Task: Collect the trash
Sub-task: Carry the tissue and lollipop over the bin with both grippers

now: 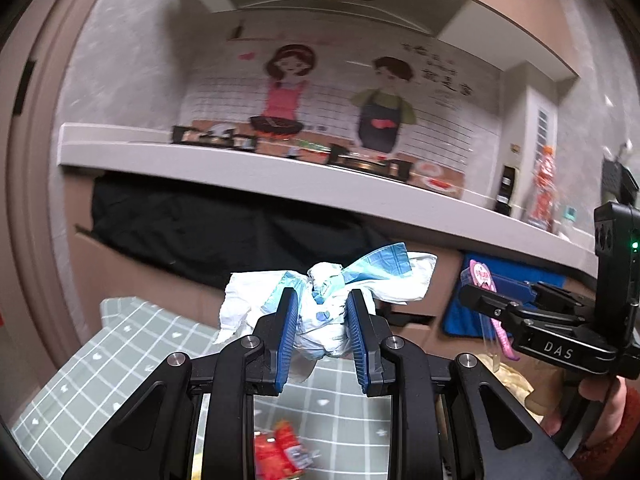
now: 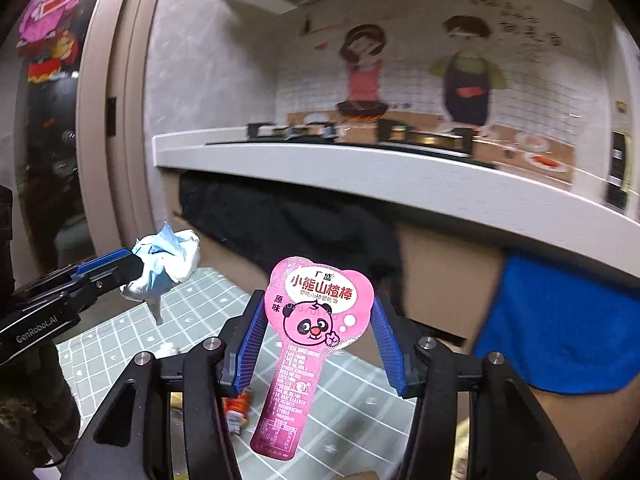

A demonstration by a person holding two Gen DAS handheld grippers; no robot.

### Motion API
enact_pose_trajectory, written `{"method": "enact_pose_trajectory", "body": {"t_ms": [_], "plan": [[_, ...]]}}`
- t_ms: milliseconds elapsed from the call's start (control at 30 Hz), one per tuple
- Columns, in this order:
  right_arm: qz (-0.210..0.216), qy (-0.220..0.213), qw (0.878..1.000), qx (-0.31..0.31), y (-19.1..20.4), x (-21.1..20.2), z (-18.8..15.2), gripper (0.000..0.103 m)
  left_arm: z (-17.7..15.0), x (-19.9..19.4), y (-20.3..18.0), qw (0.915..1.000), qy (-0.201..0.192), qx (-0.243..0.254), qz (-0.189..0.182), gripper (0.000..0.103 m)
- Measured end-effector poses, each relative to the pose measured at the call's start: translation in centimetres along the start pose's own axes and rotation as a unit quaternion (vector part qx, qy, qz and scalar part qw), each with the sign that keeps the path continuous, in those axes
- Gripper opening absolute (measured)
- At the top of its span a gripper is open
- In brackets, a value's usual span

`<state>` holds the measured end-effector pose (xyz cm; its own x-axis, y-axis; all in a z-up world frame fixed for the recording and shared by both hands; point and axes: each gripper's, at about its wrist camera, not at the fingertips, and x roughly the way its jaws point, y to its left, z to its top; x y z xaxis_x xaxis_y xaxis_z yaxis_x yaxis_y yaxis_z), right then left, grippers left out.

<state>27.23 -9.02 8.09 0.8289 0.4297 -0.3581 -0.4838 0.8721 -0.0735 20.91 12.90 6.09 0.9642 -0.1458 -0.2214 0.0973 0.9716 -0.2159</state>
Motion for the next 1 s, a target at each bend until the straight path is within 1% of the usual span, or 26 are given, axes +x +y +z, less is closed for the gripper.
{"method": "enact_pose_trajectory", "body": {"t_ms": [133, 267, 433, 533, 767, 1000], "plan": [[-0.021, -0.015, 1.0, 0.011, -2.6, -2.3, -0.9, 0.049, 0.1, 0.7, -3.3, 0.9997, 0.007, 0.012, -0.018, 0.026], [-0.039, -0.022, 0.999, 0.025, -5.2, -4.2, -2.1, 0.049, -0.2, 1.5, -6.6, 0.9988, 0.014, 0.024, -0.041, 0.026], [-0.065, -0.027, 0.997, 0.039, -8.2, -6.3, -3.2, 0.049, -0.7, 2.8, -9.9, 0.9968, 0.025, 0.032, -0.068, 0.026], [-0.081, -0.027, 0.995, 0.049, -9.9, -7.4, -3.9, 0.049, -1.2, 3.6, -11.7, 0.9953, 0.032, 0.034, -0.085, 0.026], [-0.134, -0.031, 0.989, 0.059, -13.4, -10.0, -5.7, 0.049, -2.2, 5.6, -16.5, 0.99, 0.047, 0.05, -0.124, 0.026], [-0.163, -0.021, 0.984, 0.068, -15.9, -11.1, -7.6, 0.049, -3.0, 7.3, -20.1, 0.9849, 0.055, 0.058, -0.154, 0.026]]}}
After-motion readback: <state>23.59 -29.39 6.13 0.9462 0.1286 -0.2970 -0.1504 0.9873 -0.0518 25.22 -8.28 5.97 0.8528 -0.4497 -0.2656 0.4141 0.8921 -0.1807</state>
